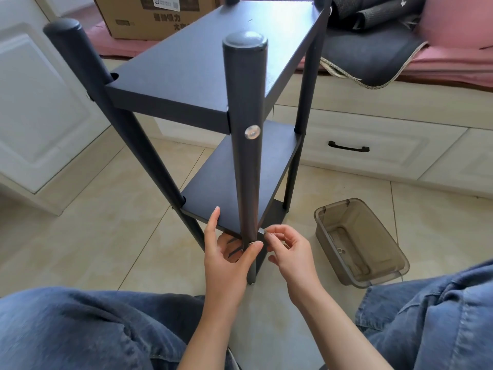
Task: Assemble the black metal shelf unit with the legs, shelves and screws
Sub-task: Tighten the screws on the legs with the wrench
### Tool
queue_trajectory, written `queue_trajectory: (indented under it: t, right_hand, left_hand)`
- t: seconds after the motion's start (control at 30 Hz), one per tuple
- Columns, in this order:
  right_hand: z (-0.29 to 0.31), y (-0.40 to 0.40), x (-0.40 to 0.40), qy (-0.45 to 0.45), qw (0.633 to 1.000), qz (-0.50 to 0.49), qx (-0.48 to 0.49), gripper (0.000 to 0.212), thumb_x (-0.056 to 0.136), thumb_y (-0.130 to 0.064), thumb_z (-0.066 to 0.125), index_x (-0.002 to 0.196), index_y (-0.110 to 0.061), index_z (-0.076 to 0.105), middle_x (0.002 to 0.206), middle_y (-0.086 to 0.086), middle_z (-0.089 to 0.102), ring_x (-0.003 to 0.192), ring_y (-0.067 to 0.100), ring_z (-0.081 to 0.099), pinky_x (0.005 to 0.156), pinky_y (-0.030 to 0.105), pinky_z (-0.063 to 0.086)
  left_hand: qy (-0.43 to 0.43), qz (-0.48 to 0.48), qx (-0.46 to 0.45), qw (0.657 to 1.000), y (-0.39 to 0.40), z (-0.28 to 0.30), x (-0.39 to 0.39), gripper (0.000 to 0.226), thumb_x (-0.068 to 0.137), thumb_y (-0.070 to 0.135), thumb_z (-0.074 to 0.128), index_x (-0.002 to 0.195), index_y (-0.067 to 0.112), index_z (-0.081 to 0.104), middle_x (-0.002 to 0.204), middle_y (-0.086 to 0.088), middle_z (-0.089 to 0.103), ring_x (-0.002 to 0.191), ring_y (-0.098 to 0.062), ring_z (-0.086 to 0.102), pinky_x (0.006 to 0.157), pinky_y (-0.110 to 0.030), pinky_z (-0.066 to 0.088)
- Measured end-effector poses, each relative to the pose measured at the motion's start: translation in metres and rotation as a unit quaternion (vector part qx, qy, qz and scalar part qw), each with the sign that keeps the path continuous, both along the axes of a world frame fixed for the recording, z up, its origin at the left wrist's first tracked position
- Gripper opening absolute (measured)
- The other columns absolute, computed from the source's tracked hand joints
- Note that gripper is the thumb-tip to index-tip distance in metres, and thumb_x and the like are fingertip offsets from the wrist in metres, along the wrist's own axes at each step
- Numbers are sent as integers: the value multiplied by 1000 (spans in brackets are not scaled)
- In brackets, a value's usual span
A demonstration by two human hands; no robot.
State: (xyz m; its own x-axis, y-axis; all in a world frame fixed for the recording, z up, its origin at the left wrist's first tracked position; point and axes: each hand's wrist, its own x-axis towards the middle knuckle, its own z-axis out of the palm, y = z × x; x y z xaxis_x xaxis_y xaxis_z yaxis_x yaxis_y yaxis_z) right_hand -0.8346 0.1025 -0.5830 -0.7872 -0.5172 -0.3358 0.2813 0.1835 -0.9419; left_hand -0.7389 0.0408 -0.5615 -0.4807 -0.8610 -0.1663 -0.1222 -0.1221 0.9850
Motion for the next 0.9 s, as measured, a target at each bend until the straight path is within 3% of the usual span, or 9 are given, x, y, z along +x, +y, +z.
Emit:
queue_trajectory:
  t: [0.2, 0.37, 0.6, 0.7, 0.9]
  right_hand:
    - [1, -4, 3, 3, 999, 28, -21, 16, 95, -14, 62, 86, -25, 71, 85, 1, 71, 87, 21, 68, 72, 32, 58]
    - [3, -4, 2, 55, 998, 25, -23, 19, 94, -11, 62, 84, -25, 70, 80, -5, 70, 77, 9, 64, 61, 17, 52]
    - [-1, -4, 2, 80, 996, 18, -30, 21, 93, -9, 64, 82, -26, 70, 79, -10, 70, 74, 2, 63, 62, 14, 48]
    - [-4, -5, 1, 67, 997, 15, -34, 20, 93, -9, 64, 82, -25, 71, 80, -8, 71, 77, 9, 65, 61, 20, 53]
    - [-17, -13, 2, 3, 999, 28, -34, 16, 92, -11, 67, 85, -22, 75, 88, 3, 75, 90, 25, 72, 79, 42, 60]
  left_hand:
    - [15, -4, 10, 1000, 1, 1, 0, 90, 81, 3, 79, 145, 46, 33, 105, -5, 73, 94, -8, 72, 74, -10, 53]
    - [16, -5, 13, 1000, 2, 3, 0, 91, 81, 3, 79, 146, 46, 32, 105, -3, 73, 94, -6, 71, 74, -9, 52]
    - [27, -2, 23, 999, 2, 4, 0, 90, 81, 0, 78, 145, 46, 33, 100, -2, 74, 94, -8, 72, 75, -11, 53]
    - [29, -3, 24, 999, 2, 5, 0, 89, 82, -1, 78, 143, 46, 33, 98, 0, 74, 92, -6, 72, 73, -10, 53]
    - [30, -3, 18, 999, 1, 2, 1, 89, 81, -1, 78, 142, 47, 35, 97, -1, 74, 93, -9, 72, 76, -12, 53]
